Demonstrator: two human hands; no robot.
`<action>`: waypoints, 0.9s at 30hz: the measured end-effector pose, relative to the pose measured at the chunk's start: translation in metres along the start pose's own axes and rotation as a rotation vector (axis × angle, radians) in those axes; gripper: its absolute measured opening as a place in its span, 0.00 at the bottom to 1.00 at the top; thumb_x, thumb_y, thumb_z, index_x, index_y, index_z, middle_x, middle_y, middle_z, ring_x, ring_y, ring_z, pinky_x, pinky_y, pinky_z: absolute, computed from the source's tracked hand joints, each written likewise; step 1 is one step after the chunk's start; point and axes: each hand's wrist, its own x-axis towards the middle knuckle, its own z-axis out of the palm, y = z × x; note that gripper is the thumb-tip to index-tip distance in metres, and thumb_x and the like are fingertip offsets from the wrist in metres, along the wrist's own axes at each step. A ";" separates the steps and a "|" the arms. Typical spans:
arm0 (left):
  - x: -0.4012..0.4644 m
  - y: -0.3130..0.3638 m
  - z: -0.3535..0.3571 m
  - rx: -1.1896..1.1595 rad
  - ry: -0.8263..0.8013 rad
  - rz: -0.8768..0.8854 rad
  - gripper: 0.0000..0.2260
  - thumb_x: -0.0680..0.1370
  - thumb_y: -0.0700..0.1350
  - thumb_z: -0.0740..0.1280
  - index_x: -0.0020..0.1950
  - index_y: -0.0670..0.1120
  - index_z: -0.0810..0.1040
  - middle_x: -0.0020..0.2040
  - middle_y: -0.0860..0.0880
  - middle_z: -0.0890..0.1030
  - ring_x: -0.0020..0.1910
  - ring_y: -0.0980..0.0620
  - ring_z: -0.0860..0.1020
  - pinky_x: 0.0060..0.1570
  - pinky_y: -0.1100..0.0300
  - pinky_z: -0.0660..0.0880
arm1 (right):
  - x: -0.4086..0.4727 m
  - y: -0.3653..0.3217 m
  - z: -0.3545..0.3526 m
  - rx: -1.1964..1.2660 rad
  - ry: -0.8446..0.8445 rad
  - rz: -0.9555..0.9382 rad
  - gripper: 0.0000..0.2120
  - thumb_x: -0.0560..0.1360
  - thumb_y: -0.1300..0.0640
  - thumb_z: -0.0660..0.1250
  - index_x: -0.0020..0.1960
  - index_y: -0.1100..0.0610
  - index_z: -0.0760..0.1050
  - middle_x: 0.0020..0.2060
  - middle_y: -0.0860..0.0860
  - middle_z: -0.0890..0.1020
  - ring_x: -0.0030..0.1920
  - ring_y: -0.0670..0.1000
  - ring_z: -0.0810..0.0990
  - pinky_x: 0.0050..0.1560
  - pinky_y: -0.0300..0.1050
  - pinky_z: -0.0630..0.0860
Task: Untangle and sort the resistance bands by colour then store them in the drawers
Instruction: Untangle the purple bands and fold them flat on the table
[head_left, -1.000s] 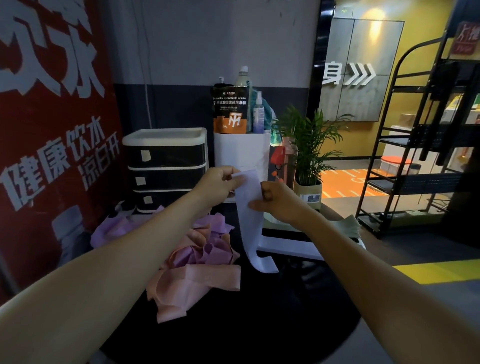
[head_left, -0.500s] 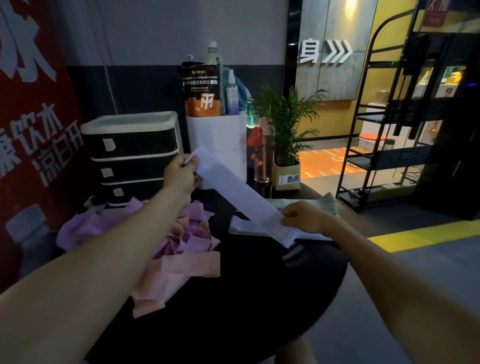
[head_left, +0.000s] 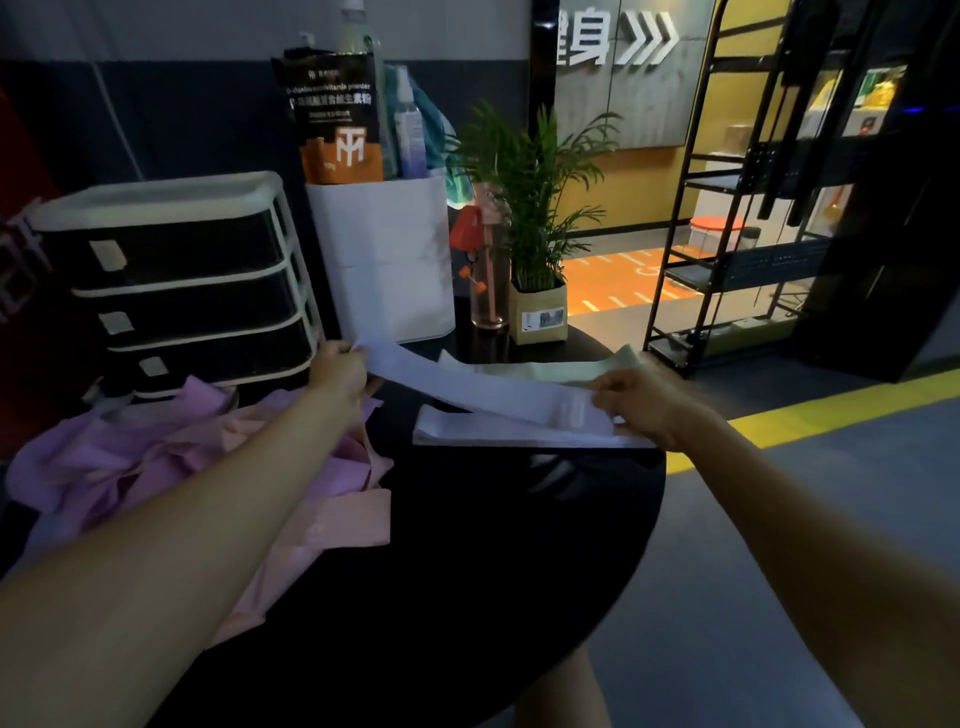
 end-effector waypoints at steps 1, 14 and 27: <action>0.002 -0.005 0.003 0.032 -0.020 0.000 0.10 0.81 0.34 0.56 0.41 0.42 0.71 0.44 0.44 0.75 0.40 0.51 0.75 0.55 0.54 0.74 | 0.005 0.004 -0.005 -0.007 0.071 -0.004 0.05 0.78 0.65 0.61 0.44 0.62 0.74 0.35 0.54 0.73 0.35 0.49 0.71 0.35 0.40 0.71; 0.021 -0.058 0.023 0.666 -0.153 0.031 0.11 0.75 0.33 0.64 0.36 0.45 0.72 0.45 0.41 0.77 0.40 0.48 0.75 0.48 0.51 0.77 | 0.030 0.037 -0.026 -0.342 0.502 -0.041 0.07 0.72 0.65 0.68 0.49 0.66 0.78 0.41 0.57 0.78 0.42 0.53 0.73 0.40 0.42 0.67; 0.020 -0.063 0.023 0.972 -0.249 0.139 0.11 0.70 0.37 0.72 0.50 0.41 0.74 0.52 0.41 0.79 0.51 0.43 0.77 0.52 0.56 0.72 | 0.042 0.058 -0.012 -0.660 0.541 -0.001 0.11 0.74 0.66 0.60 0.53 0.61 0.77 0.55 0.60 0.75 0.58 0.61 0.70 0.50 0.49 0.71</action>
